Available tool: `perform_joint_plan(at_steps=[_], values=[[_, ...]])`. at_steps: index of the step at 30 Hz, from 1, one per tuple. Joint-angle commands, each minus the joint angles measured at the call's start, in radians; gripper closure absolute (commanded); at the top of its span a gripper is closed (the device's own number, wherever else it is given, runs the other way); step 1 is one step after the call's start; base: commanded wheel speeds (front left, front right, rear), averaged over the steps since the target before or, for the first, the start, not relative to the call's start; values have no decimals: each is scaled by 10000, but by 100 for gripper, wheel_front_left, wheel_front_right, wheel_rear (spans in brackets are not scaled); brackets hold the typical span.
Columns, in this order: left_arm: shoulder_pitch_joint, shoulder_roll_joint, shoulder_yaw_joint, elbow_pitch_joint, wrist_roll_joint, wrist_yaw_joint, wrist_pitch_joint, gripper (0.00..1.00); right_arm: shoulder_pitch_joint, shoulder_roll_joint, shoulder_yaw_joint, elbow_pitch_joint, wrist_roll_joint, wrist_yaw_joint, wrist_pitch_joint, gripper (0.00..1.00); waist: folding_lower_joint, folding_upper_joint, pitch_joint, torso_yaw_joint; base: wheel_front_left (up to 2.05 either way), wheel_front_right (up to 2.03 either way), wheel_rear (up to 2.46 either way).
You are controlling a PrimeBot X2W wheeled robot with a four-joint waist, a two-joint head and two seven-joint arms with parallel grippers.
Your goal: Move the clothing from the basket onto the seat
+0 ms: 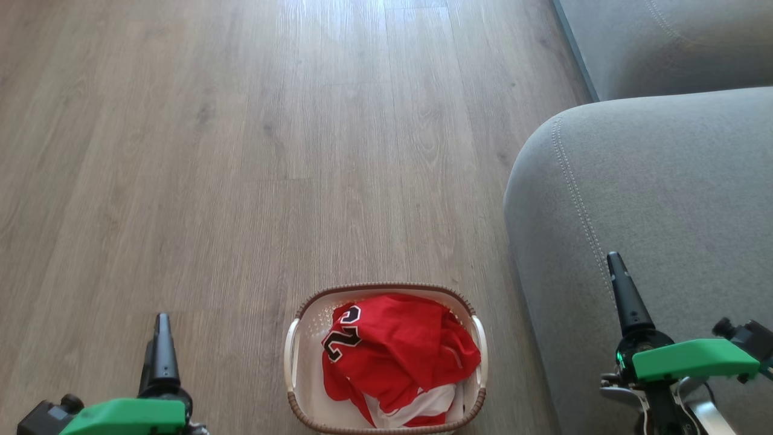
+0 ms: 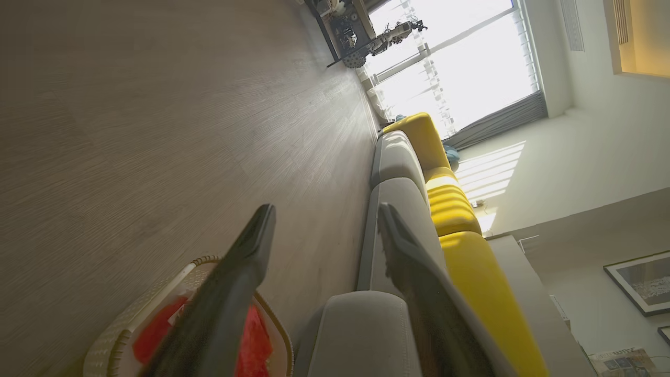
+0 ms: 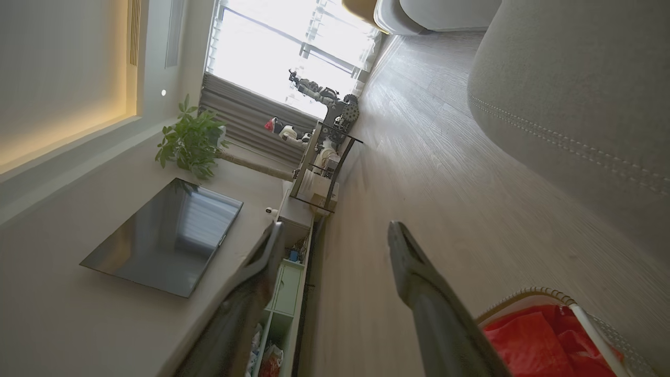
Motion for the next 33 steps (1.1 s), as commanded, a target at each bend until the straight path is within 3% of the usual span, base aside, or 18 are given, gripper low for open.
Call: perform_joint_plan(at_steps=[1,33], values=[[-182,108,36,-447,483,24,-132,0,-294,-49,-133,-416,-491,-1,-100,0,0,0,-10,5,0,0,0],[195,163,-301,-467,5020,251,-1049,0,-236,647,-972,-60,-5667,-1,-170,0,0,0,-78,73,0,0,0]])
